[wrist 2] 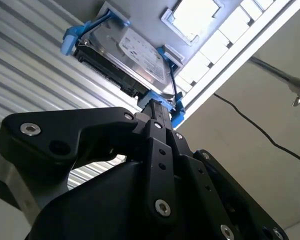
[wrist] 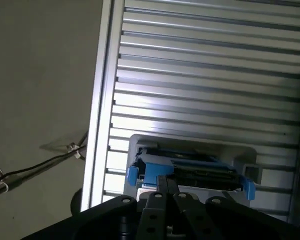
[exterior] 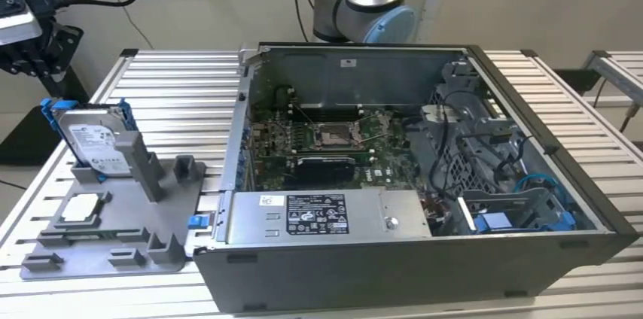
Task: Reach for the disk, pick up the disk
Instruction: 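Pick up the disk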
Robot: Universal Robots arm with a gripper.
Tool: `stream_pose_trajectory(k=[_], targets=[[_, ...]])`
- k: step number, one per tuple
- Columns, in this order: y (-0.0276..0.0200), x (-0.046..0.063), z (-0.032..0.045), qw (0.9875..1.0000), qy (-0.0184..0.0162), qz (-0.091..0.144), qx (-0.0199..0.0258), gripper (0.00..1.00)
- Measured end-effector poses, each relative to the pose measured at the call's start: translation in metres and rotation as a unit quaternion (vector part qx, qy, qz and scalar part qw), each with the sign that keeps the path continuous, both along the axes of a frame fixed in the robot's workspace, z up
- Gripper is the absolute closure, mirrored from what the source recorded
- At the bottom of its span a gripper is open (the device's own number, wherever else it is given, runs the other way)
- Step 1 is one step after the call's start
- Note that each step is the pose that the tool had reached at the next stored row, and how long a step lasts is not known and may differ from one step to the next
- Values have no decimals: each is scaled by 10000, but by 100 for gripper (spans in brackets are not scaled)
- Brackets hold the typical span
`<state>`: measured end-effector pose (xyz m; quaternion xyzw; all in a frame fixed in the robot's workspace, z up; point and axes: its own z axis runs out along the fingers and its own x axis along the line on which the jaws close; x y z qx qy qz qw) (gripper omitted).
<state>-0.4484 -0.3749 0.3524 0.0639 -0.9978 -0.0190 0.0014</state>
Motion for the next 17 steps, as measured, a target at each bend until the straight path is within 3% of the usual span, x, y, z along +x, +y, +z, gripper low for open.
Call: stream_pose_trajectory(k=[4,8,12,17], targets=[[0,0,0,9994,0,359,-1,100],[0,0,0,9974,0,721,-2,100],[0,0,0,9941,1,1083,-6,100],[0,0,0,9881,0,1536,-6,100]])
